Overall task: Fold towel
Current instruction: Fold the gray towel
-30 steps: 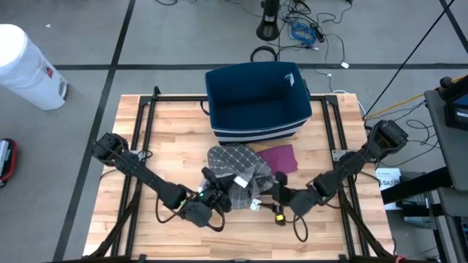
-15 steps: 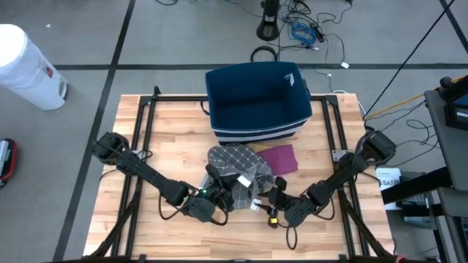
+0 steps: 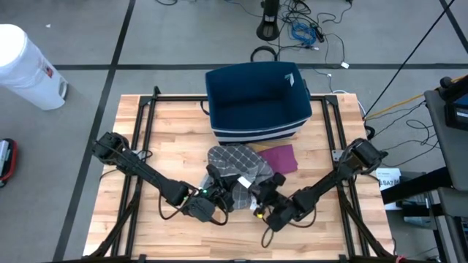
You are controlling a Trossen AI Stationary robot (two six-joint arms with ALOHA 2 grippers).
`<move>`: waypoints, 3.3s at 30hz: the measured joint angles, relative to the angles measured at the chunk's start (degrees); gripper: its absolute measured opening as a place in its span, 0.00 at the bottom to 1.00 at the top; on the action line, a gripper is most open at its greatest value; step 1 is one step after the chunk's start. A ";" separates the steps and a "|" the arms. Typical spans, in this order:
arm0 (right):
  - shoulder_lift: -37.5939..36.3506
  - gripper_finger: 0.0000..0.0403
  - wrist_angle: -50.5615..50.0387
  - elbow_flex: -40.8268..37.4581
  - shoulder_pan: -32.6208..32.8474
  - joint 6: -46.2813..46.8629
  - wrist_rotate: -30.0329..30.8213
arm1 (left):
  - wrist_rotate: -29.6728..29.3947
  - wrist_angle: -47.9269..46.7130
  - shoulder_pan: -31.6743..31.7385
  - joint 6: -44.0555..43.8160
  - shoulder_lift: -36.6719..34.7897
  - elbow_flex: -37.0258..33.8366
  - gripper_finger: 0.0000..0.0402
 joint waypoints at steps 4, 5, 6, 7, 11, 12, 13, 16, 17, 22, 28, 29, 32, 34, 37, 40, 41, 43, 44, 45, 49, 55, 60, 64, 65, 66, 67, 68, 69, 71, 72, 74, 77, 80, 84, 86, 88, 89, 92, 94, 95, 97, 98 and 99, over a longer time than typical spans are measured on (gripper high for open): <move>0.25 0.39 -8.54 1.76 0.29 5.90 1.80 | 0.02 -0.04 -0.33 0.02 0.00 0.00 0.00; -0.07 0.39 -10.19 1.88 0.57 6.90 2.42 | 0.02 -0.07 -0.37 0.07 0.00 0.00 0.00; -0.37 0.39 -11.46 1.87 0.84 7.68 3.52 | 0.07 -0.09 -0.37 0.09 0.00 0.00 0.00; -0.74 0.39 -12.22 1.89 1.03 8.28 4.56 | 0.20 -0.11 -0.36 0.07 0.00 0.00 0.00; -2.16 0.39 -17.94 1.89 1.61 11.90 6.40 | 0.50 -0.17 -0.31 0.03 -0.02 0.00 0.00; -2.44 0.39 -19.25 1.89 1.66 13.00 6.60 | 0.54 -0.17 -0.33 0.02 -0.02 0.00 0.00; -2.80 0.39 -20.20 1.89 1.69 13.90 6.71 | 0.74 -0.17 -0.33 0.02 -0.02 0.00 0.00; -3.42 0.39 -20.59 1.89 2.34 14.23 7.06 | 1.10 -0.35 -0.33 -0.62 -0.04 0.00 0.00; -3.60 0.39 -20.07 1.89 2.59 13.78 7.18 | 1.18 -0.62 -0.29 -1.00 -0.04 0.00 0.00; -4.12 0.39 -17.46 1.89 4.01 13.25 7.19 | 1.51 -0.86 -0.26 -1.33 -0.04 0.00 0.00; -4.23 0.39 -14.04 1.89 5.21 13.02 8.74 | 1.57 -0.85 -0.26 -1.53 -0.04 0.00 0.00; -4.23 0.39 -13.59 1.89 5.22 12.73 9.23 | 1.59 -0.85 -0.26 -1.55 -0.04 0.00 0.00; -4.23 0.39 -11.37 1.89 5.13 10.63 11.78 | 1.66 -0.85 -0.26 -2.03 -0.04 0.00 0.00; -4.23 0.39 -9.99 1.89 4.72 9.00 13.29 | 2.17 -0.86 -0.26 -2.23 -0.04 0.00 0.00; -4.25 0.39 -9.74 1.89 3.59 7.49 14.18 | 2.83 -0.85 -0.26 -2.49 -0.04 0.00 0.00; -4.26 0.39 -12.14 1.89 2.35 7.45 14.58 | 2.86 -0.87 -0.26 -2.49 -0.04 0.00 0.00; -4.26 0.39 -13.54 1.89 2.17 8.08 14.53 | 2.84 -0.87 -0.26 -2.49 -0.04 0.00 0.00; -4.27 0.39 -17.15 1.89 2.11 10.78 14.46 | 2.85 -0.88 -0.26 -2.47 -0.04 0.00 0.00; -4.27 0.38 -19.65 1.89 2.03 12.81 14.00 | 2.86 -1.01 -0.29 -2.47 -0.04 0.00 0.00; -4.27 0.38 -22.46 1.89 2.07 15.07 13.21 | 2.84 -1.31 -0.40 -2.45 -0.04 0.00 0.00; -4.25 0.32 -31.77 1.60 2.35 23.32 7.88 | 2.25 -1.47 -1.12 -0.67 -0.04 0.00 0.00; -4.14 0.22 -32.22 0.33 3.56 25.43 4.29 | 2.02 1.33 -1.79 2.83 -0.04 0.00 0.00; -4.14 0.15 -33.83 0.27 4.66 26.09 -0.42 | 0.06 1.36 -2.24 4.15 -0.04 0.00 0.00; -4.14 0.13 -35.19 0.26 6.04 28.56 -0.89 | -1.21 1.93 -2.89 5.69 -0.18 0.00 0.00; -4.14 0.13 -35.16 0.25 6.22 28.88 -0.86 | -1.32 2.49 -3.07 6.10 -0.23 0.00 0.00; -4.13 0.13 -35.12 0.25 6.32 29.19 -0.85 | -1.36 3.26 -3.15 6.59 -0.28 0.00 0.00; -4.13 0.13 -35.00 0.25 6.42 29.39 -0.83 | -1.46 4.13 -3.28 7.14 -0.31 0.00 0.00; -4.12 0.13 -34.62 0.25 6.51 29.39 -0.77 | -1.51 5.20 -3.42 8.01 -0.31 0.00 0.00; -4.10 0.14 -33.92 0.25 6.52 29.22 -0.40 | -1.51 6.13 -3.50 8.86 -0.31 0.00 0.00; -4.10 0.16 -31.80 0.25 6.53 28.09 0.06 | -1.49 7.41 -3.76 9.64 -0.31 0.00 0.00; -4.10 0.16 -30.34 0.25 6.48 27.21 0.26 | -1.29 7.51 -3.78 9.60 -0.31 0.00 0.00; -4.10 0.17 -27.47 0.25 6.31 25.12 1.18 | -0.75 7.72 -3.83 9.60 -0.31 0.00 0.00; -4.10 0.17 -24.42 0.25 5.99 23.03 1.36 | -0.66 7.85 -3.77 9.41 -0.31 0.00 0.00; -4.10 0.18 -22.35 0.25 5.97 22.47 1.63 | -0.61 7.81 -3.79 9.34 -0.31 0.00 0.00; -4.08 0.18 -20.49 0.24 6.56 22.60 3.47 | -0.59 7.81 -3.80 9.16 -0.33 0.00 0.00; -4.08 0.18 -19.02 0.24 7.03 22.59 5.23 | -0.50 7.80 -3.78 9.15 -0.33 0.00 0.00; -4.08 0.18 -17.49 0.23 7.26 22.48 6.75 | -0.41 7.80 -3.76 9.09 -0.33 0.00 0.00; -4.08 0.18 -16.83 0.23 7.30 22.42 7.24 | -0.28 7.78 -3.76 9.09 -0.33 0.00 0.00; -4.08 0.18 -15.44 0.23 7.05 22.04 8.27 | 0.11 7.82 -3.78 9.03 -0.33 0.00 0.00; -4.08 0.18 -14.93 0.23 6.68 22.17 8.50 | 0.61 7.81 -3.78 8.83 -0.33 0.00 0.00; -4.08 0.18 -14.67 0.23 6.43 22.15 8.58 | 1.00 7.80 -3.78 8.46 -0.33 0.00 0.00; -4.08 0.18 -14.25 0.23 6.01 22.04 8.59 | 1.53 7.82 -3.78 8.26 -0.33 0.00 0.00; -4.08 0.18 -14.07 0.23 5.80 21.88 8.59 | 1.55 7.82 -3.76 8.26 -0.33 0.00 0.00; -4.08 0.18 -13.73 0.23 5.65 21.33 8.59 | 1.55 7.82 -3.76 8.24 -0.33 0.00 0.00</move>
